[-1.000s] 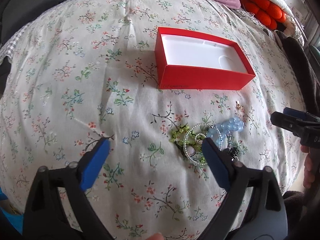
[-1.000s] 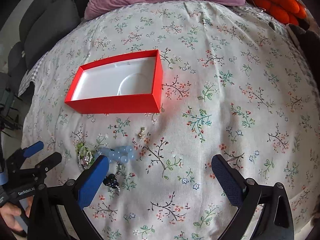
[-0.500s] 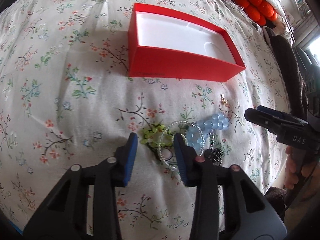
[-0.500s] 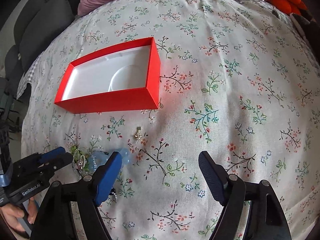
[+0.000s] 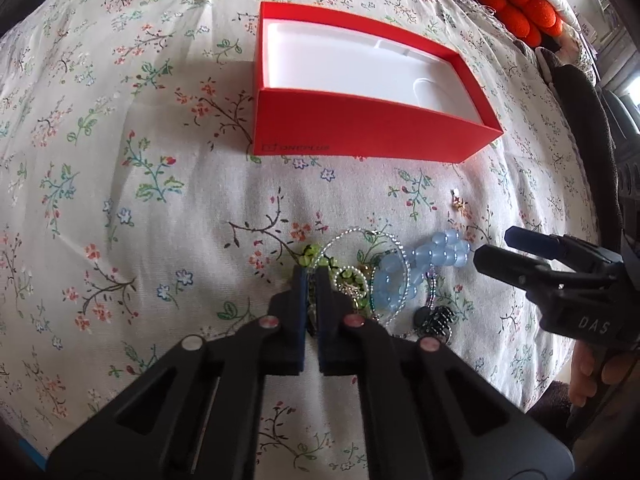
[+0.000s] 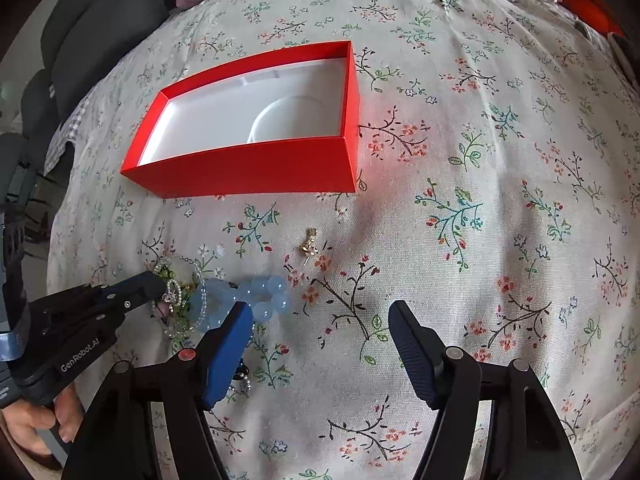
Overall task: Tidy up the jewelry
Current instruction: 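Grasp the silver bead bracelet with the left gripper while the right grasps the light-blue bead bracelet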
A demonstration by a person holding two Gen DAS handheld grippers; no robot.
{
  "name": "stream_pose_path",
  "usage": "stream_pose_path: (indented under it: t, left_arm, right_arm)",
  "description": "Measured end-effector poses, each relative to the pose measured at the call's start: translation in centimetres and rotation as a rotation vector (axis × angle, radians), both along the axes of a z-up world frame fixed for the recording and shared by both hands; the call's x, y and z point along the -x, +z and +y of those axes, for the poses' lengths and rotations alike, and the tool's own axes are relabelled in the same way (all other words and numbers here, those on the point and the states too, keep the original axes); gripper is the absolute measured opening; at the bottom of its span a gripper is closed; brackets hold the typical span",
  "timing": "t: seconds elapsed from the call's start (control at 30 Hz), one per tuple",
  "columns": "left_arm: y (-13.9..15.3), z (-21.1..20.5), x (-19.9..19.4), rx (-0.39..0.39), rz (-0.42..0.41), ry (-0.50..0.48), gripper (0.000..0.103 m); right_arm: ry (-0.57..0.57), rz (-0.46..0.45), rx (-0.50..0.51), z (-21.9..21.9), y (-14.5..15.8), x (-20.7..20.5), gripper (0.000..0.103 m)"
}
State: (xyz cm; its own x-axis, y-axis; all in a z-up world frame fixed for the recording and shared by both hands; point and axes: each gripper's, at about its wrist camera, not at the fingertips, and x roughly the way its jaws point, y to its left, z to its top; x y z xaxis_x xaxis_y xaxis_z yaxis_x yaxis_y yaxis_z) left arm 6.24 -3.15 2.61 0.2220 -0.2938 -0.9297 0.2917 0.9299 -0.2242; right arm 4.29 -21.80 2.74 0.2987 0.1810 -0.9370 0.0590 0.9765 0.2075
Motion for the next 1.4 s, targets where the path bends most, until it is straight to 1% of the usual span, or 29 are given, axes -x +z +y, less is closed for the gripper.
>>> stream_pose_path:
  t: [0.27, 0.43, 0.53, 0.57, 0.73, 0.8, 0.9, 0.97, 1.0, 1.03, 1.07, 1.1, 1.17, 1.2, 1.23, 1.4]
  left_arm:
    - [2.6, 1.3, 1.2, 0.041, -0.058, 0.003, 0.005]
    - [3.8, 2.2, 1.7, 0.042, -0.094, 0.015, 0.005]
    - [4.1, 2.4, 1.8, 0.032, -0.104, 0.017, 0.005]
    - [4.1, 2.5, 1.9, 0.031, -0.105, 0.016, 0.005]
    - [3.9, 2.9, 2.0, 0.030, -0.097, 0.020, 0.005]
    - [3.8, 3.0, 2.0, 0.028, -0.094, 0.022, 0.005]
    - [3.5, 3.2, 2.1, 0.023, -0.088, 0.023, 0.005]
    - [3.4, 3.4, 2.1, 0.020, -0.084, 0.027, 0.005]
    - [3.4, 3.4, 2.1, 0.020, -0.083, 0.030, 0.005]
    - [3.4, 3.5, 2.1, 0.020, -0.082, 0.034, 0.005]
    - [3.4, 3.6, 2.1, 0.019, -0.083, 0.037, 0.005]
    - [3.4, 3.7, 2.1, 0.019, -0.084, 0.039, 0.005]
    - [3.5, 3.9, 2.1, 0.019, -0.087, 0.044, 0.005]
    - [3.6, 3.9, 2.2, 0.021, -0.089, 0.046, 0.005]
    - [3.6, 4.0, 2.1, 0.021, -0.090, 0.047, 0.005]
    - [3.9, 4.2, 2.3, 0.028, -0.099, 0.054, 0.005]
  right_arm:
    - [0.005, -0.003, -0.014, 0.3, -0.1, -0.1, 0.071]
    - [0.019, 0.011, -0.041, 1.1, -0.4, -0.4, 0.070]
    - [0.011, 0.028, -0.072, 1.4, -0.7, -0.7, 0.068]
    - [0.007, 0.030, -0.075, 1.5, -0.8, -0.8, 0.065]
    - [-0.012, 0.038, -0.079, 2.7, -1.5, -1.5, 0.064]
    - [-0.014, 0.037, -0.073, 3.1, -1.7, -1.6, 0.061]
    - [0.001, 0.027, -0.055, 3.8, -1.7, -1.9, 0.054]
    - [0.015, 0.021, -0.059, 4.2, -1.7, -1.9, 0.042]
    - [0.020, 0.019, -0.068, 4.4, -1.7, -2.1, 0.038]
    - [0.022, 0.018, -0.077, 4.5, -1.7, -2.1, 0.030]
    - [0.026, 0.021, -0.092, 4.6, -1.7, -2.1, 0.016]
    - [0.032, 0.029, -0.106, 4.7, -1.9, -2.1, 0.014]
    - [0.028, 0.023, -0.108, 4.8, -1.9, -2.1, 0.013]
    - [0.028, 0.013, -0.107, 4.7, -1.7, -2.0, 0.009]
    - [0.029, 0.004, -0.110, 4.8, -1.5, -2.0, 0.007]
    - [0.025, -0.022, -0.118, 3.8, -0.6, -1.4, 0.005]
